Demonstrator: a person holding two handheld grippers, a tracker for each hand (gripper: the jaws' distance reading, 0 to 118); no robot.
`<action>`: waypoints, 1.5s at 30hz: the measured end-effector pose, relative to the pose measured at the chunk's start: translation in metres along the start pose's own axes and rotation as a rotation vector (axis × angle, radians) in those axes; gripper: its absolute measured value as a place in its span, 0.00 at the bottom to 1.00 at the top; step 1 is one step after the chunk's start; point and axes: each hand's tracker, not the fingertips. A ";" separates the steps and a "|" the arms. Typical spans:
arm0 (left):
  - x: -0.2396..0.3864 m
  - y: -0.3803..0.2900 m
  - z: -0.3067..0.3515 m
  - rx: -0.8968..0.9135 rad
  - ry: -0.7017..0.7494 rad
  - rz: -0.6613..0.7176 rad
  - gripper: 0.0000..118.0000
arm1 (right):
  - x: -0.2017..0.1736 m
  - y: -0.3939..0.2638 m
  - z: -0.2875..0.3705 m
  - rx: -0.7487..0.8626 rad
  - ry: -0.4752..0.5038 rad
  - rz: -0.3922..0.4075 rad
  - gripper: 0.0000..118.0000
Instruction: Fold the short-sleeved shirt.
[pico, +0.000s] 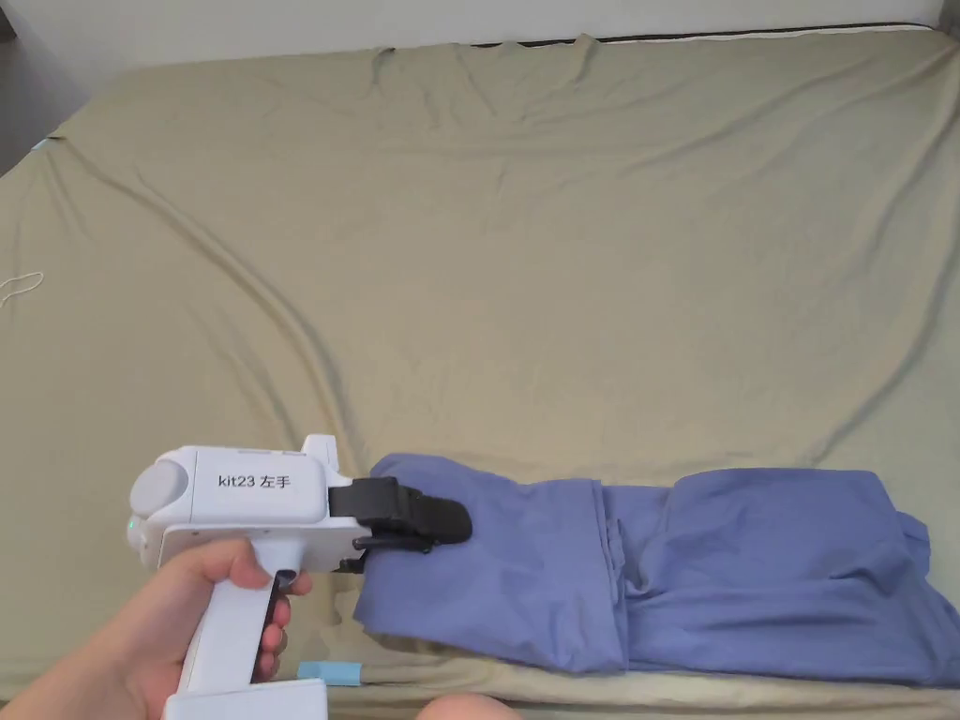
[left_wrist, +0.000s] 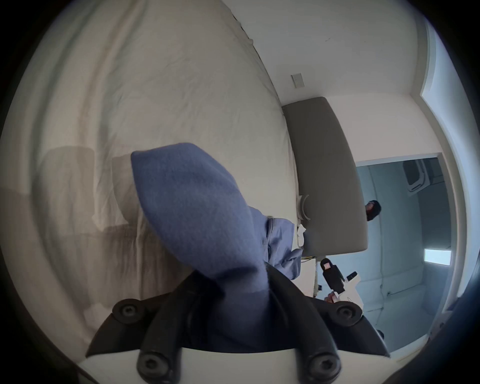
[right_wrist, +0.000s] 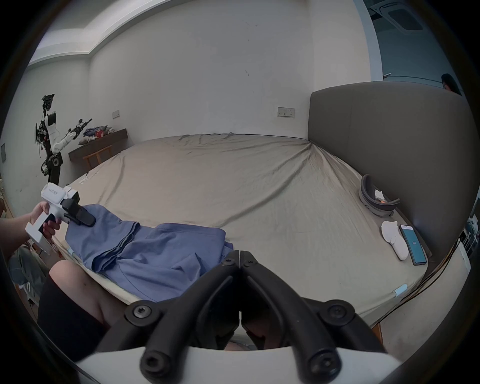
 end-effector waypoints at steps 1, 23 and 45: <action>0.008 0.001 0.003 0.004 0.035 -0.016 0.10 | 0.000 0.001 0.000 0.004 0.006 0.001 0.00; 0.157 -0.008 0.014 -0.019 0.716 -0.297 0.09 | -0.023 0.021 0.006 0.095 0.219 0.066 0.00; 0.239 -0.066 -0.133 -0.152 0.497 -0.581 0.11 | 0.015 0.004 0.005 0.056 0.174 0.000 0.00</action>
